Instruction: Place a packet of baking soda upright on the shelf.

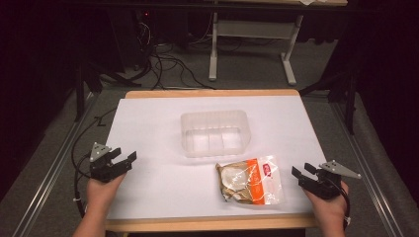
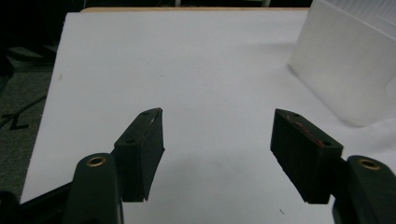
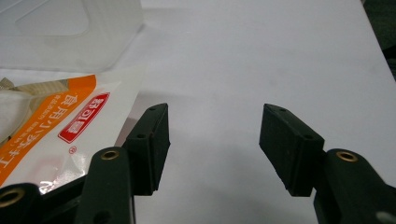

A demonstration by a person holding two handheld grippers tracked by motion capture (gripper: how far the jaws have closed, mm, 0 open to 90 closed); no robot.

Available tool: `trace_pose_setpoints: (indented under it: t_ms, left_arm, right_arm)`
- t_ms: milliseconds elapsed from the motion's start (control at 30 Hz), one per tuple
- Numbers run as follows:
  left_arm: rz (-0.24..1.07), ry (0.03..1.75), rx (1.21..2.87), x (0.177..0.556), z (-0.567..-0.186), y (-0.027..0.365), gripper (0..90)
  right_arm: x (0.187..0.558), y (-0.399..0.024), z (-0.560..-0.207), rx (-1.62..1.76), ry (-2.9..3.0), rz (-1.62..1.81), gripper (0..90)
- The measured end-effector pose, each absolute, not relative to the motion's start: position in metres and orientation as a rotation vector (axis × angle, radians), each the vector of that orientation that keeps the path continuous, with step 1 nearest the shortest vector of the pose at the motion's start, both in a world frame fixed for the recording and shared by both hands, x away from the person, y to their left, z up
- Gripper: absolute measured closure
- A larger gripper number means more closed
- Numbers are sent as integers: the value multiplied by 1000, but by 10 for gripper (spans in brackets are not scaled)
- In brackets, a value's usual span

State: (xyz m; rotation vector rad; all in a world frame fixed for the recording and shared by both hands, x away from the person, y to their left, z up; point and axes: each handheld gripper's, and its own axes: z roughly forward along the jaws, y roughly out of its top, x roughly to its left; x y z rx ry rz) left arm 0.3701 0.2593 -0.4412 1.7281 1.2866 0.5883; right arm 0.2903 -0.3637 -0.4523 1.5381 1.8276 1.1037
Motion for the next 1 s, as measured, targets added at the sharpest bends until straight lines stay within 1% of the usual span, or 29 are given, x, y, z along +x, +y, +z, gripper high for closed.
trace_pose_setpoints:
  t_ms: [167,267,900,967,1000]
  left_arm:
    - [585,1262,1767,371,-443,255,345]
    - [581,1254,1772,370,-443,254,343]
    - [570,1220,1818,370,-444,248,342]
    - [570,1221,1820,370,-444,248,342]
    - [569,1222,1820,370,-444,248,342]
  right_arm:
    - [291,-366,-453,1543,1833,1111,431]
    - [291,-367,-452,1557,1820,1104,408]
    - [288,-366,-450,1527,1806,1137,411]
    - [287,-365,-450,1530,1807,1141,393]
    - [288,-365,-450,1534,1808,1139,369]
